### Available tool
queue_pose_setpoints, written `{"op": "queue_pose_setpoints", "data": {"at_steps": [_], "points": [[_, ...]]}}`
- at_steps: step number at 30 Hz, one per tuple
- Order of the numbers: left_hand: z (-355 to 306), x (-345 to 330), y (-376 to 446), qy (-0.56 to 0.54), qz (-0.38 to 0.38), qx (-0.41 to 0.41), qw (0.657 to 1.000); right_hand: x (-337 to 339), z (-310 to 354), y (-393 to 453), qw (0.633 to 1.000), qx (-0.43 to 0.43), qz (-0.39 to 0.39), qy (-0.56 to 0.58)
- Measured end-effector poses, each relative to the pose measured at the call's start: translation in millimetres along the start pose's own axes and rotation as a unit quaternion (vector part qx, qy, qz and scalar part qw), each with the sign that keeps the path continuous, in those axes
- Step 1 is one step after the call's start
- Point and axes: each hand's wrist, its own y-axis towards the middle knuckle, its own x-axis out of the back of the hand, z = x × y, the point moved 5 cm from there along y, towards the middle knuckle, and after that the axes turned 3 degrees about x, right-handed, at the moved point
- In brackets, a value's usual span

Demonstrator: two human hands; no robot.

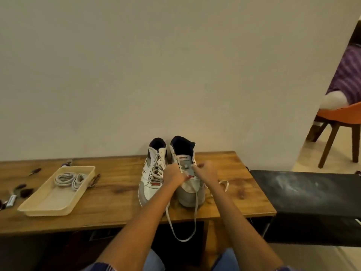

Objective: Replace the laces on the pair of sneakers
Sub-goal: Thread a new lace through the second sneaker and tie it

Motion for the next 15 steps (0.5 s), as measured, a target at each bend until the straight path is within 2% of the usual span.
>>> {"op": "queue_pose_setpoints", "data": {"at_steps": [5,10,15], "points": [[1,-3,11,0.034,-0.045,-0.009,0.998,-6,-9,-12,0.998,0.027,-0.024,-0.045],[18,-18,21,-0.038,-0.083,0.017,0.996,2,-16,-5,0.998,0.020,-0.029,-0.044],[16,-29,27,-0.076,-0.058,0.025,0.995,16,-23,-4,0.997,0.011,-0.044,-0.061]]}}
